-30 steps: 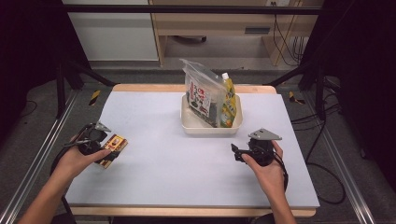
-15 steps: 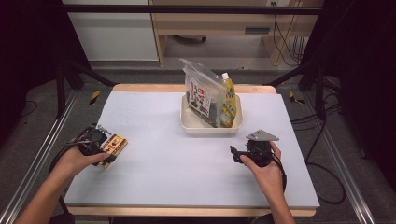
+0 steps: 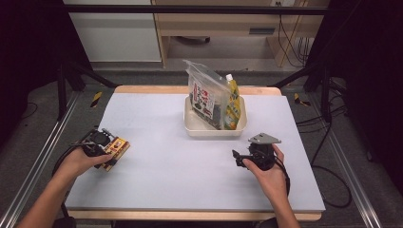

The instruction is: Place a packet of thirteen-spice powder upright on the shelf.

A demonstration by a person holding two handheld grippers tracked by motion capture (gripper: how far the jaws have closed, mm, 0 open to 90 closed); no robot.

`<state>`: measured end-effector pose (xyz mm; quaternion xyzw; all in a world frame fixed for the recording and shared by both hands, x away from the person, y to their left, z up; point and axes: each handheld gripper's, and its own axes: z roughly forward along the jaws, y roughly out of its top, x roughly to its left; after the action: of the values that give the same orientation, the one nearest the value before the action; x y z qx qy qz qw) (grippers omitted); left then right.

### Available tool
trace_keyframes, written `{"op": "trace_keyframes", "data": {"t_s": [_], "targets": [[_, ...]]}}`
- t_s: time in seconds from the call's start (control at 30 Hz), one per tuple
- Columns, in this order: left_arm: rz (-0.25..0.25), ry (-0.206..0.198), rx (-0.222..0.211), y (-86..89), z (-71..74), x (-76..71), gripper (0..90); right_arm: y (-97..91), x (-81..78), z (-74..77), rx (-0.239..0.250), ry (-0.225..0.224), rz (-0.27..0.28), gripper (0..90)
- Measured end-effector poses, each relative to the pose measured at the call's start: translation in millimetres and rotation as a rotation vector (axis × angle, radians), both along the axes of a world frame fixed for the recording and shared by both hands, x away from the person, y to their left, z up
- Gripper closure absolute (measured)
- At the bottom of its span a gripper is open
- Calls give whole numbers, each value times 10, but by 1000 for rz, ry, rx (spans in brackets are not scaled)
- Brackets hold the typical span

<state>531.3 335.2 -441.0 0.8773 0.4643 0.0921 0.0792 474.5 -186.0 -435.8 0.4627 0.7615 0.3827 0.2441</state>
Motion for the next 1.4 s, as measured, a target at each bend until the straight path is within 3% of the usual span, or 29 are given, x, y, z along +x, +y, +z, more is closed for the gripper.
{"op": "trace_keyframes", "data": {"t_s": [0.2, 0.33, 0.4, 0.5, 0.6, 0.77, 0.9, 0.93, 0.97, 1.13, 1.4], "targets": [[-7, 9, 13, -16, -28, 18, 283, 25, -8, 2, 4, 4, 6, 158], [-23, -7, -4, -28, 1, 8, 317, 19, -10, 10, 2, -6, 14, 158], [-48, -24, 27, -63, 25, -12, 321, 19, -22, 25, 6, -11, 13, 158], [-70, -45, 18, -113, 48, -29, 323, 30, -30, 35, 11, -9, 11, 158], [-107, -91, 10, -201, 124, -53, 323, 40, -34, 44, 9, -15, 22, 158], [-209, -157, -30, -494, 263, -124, 323, 75, -32, 55, 32, 16, 54, 191], [-302, -201, -49, -822, 330, -177, 323, 121, -13, 55, 72, 57, 70, 256], [-302, -201, -49, -822, 330, -177, 323, 140, -16, 59, 74, 62, 75, 270], [-354, -211, -55, -996, 352, -204, 323, 157, -17, 65, 79, 64, 80, 276], [-472, -237, -64, -1418, 354, -268, 323, 266, -8, 101, 180, 92, 136, 317], [-600, -280, -74, -1912, 275, -361, 323, 470, 76, 156, 228, 151, 215, 381]]}}
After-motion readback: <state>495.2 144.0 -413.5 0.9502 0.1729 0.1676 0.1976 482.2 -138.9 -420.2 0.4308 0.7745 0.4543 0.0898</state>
